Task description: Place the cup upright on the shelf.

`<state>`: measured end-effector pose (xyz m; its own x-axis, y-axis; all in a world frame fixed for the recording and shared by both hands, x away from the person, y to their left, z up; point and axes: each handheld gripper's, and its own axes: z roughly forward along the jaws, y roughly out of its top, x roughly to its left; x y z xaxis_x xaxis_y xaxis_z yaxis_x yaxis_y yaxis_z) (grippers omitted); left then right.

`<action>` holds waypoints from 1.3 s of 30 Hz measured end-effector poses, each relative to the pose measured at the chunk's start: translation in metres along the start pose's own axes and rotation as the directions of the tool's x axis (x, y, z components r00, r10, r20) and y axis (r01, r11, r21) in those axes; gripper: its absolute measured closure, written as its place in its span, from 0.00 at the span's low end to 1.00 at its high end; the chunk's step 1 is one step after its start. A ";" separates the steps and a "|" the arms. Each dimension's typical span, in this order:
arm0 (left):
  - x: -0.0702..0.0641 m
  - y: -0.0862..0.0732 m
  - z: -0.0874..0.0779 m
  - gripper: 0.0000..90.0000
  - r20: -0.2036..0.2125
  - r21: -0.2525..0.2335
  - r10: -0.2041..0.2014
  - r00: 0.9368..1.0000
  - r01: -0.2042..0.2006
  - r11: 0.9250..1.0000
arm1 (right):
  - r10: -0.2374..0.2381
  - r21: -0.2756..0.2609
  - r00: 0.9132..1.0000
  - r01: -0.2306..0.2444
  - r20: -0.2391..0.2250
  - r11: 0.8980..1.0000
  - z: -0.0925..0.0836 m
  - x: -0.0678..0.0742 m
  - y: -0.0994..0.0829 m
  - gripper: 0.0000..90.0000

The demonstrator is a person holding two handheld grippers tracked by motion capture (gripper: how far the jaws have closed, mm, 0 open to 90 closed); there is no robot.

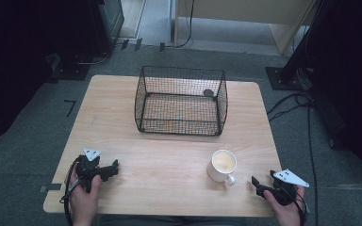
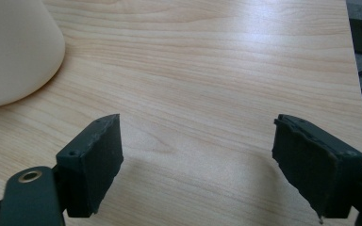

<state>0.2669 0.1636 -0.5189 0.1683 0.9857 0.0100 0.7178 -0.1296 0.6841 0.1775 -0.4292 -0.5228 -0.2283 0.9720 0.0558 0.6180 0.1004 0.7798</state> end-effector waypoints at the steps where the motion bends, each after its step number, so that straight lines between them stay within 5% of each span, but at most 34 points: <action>1: 0.000 0.000 0.000 0.00 0.000 -0.001 -0.002 1.000 0.002 1.000 | 0.001 -0.004 1.000 -0.001 0.001 1.000 -0.001 0.000 0.000 0.19; 11: 0.000 0.000 0.000 0.00 0.000 -0.001 -0.002 1.000 0.002 1.000 | 0.008 -0.040 1.000 -0.009 -0.025 0.999 -0.008 0.008 0.005 0.19; 30: 0.000 0.000 0.000 0.00 0.000 -0.001 -0.001 1.000 0.001 1.000 | -0.066 -0.074 0.996 0.061 -0.055 0.995 -0.029 0.035 0.022 0.21; 39: 0.000 0.000 0.000 0.00 0.000 -0.001 -0.001 1.000 0.001 1.000 | -0.084 -0.098 0.991 0.074 -0.105 0.992 -0.035 0.047 0.027 0.24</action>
<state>0.2669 0.1635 -0.5189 0.1675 0.9858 0.0090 0.7174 -0.1282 0.6847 0.1567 -0.3878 -0.4771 -0.3574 0.9323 0.0550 0.5227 0.1509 0.8390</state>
